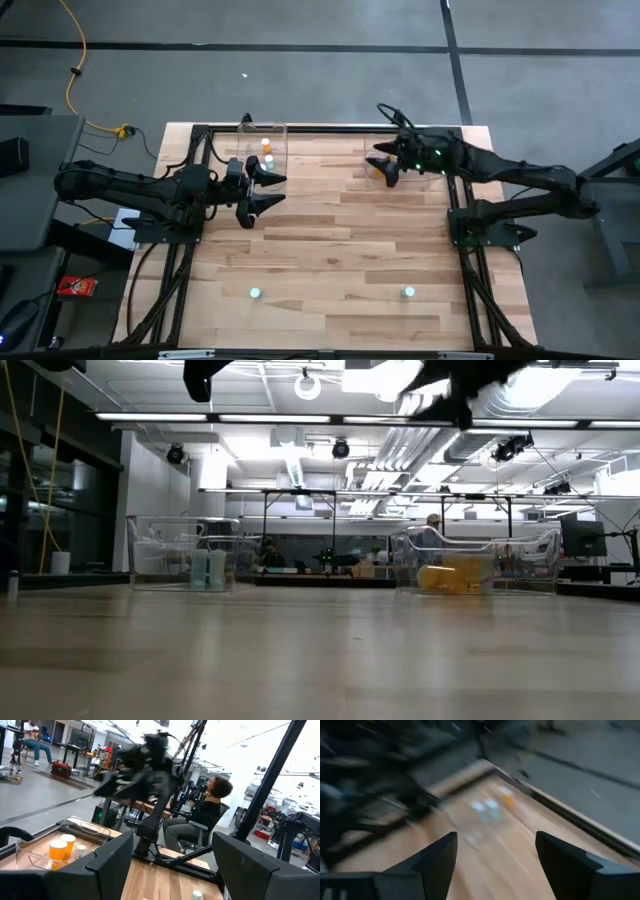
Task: Pick and place medicine bottles into bin by pill shape (circle, oval)
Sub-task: Put the blue pill bottle into the left transparent bin
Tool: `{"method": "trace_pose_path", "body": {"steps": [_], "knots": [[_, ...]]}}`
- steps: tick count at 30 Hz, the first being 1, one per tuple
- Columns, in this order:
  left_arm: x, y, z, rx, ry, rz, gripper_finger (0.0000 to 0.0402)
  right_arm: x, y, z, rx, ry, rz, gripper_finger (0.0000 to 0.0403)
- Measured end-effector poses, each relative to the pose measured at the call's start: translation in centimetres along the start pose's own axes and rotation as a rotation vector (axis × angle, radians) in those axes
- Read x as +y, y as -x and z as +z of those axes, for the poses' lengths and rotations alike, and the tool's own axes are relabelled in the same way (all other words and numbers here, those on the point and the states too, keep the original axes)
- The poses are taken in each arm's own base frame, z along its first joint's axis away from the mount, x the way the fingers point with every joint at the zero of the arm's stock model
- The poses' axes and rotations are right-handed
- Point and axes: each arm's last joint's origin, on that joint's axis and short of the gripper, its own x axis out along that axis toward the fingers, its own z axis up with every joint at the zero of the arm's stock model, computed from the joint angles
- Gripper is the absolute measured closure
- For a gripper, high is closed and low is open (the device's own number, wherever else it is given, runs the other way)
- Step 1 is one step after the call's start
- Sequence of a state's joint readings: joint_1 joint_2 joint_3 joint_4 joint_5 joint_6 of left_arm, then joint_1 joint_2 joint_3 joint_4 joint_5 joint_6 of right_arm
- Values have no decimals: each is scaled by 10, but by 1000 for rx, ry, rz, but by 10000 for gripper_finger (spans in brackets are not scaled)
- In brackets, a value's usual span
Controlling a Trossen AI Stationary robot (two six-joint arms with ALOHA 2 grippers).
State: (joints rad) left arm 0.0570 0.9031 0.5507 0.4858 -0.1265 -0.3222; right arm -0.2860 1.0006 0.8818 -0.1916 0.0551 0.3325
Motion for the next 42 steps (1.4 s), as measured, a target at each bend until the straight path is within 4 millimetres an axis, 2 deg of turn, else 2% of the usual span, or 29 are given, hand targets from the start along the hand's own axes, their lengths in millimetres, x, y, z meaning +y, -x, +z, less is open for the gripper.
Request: {"method": "trace_pose_path", "body": {"steps": [3, 7, 15, 18, 42], "knots": [[0, 0, 0, 0, 0, 0, 143, 27, 4, 2, -94, 37, 103, 141], [0, 0, 0, 0, 0, 0, 143, 57, -2, -8, -109, 95, 181, 142], [0, 0, 0, 0, -6, 0, 143, 90, -20, -35, -59, 212, 208, 142], [0, 0, 0, 1, -19, 1, 143, 94, -22, -37, -68, 266, 218, 142], [2, 0, -2, 17, -23, 31, 143, 93, -22, -35, -84, 309, 216, 142]]}}
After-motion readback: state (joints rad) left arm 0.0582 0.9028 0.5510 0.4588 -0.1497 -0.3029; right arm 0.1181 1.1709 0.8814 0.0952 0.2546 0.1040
